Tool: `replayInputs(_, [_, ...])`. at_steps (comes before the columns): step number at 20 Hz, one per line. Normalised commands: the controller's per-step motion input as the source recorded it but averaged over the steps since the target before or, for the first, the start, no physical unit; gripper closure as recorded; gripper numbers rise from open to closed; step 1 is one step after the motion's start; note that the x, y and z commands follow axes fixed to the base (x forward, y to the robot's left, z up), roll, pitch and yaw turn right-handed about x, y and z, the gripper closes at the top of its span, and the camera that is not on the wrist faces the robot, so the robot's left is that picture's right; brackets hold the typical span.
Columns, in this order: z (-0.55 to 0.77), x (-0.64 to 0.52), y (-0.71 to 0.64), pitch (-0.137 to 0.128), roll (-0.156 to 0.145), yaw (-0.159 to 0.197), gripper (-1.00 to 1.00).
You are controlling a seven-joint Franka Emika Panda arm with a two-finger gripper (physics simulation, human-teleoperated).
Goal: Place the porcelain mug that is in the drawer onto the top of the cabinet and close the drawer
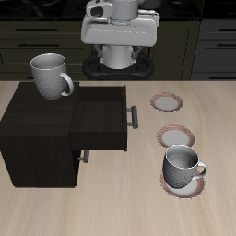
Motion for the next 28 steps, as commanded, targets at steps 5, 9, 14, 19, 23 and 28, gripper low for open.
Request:
replayInputs(5, [-0.09,0.09,0.44,0.009,0.049,-0.001,-1.00])
replayInputs(9, [-0.17,0.07,0.43,0.017,0.054,0.002,-1.00])
replayInputs(14, [-0.32,0.16,0.45,0.028,0.049,0.021,-1.00])
replayInputs(19, [-0.26,0.13,0.27,0.024,0.030,0.008,-1.00])
replayInputs(23, [-0.28,0.17,0.25,0.045,0.025,0.002,-1.00])
replayInputs(28, [-0.38,0.12,0.25,0.047,0.023,0.018,-1.00])
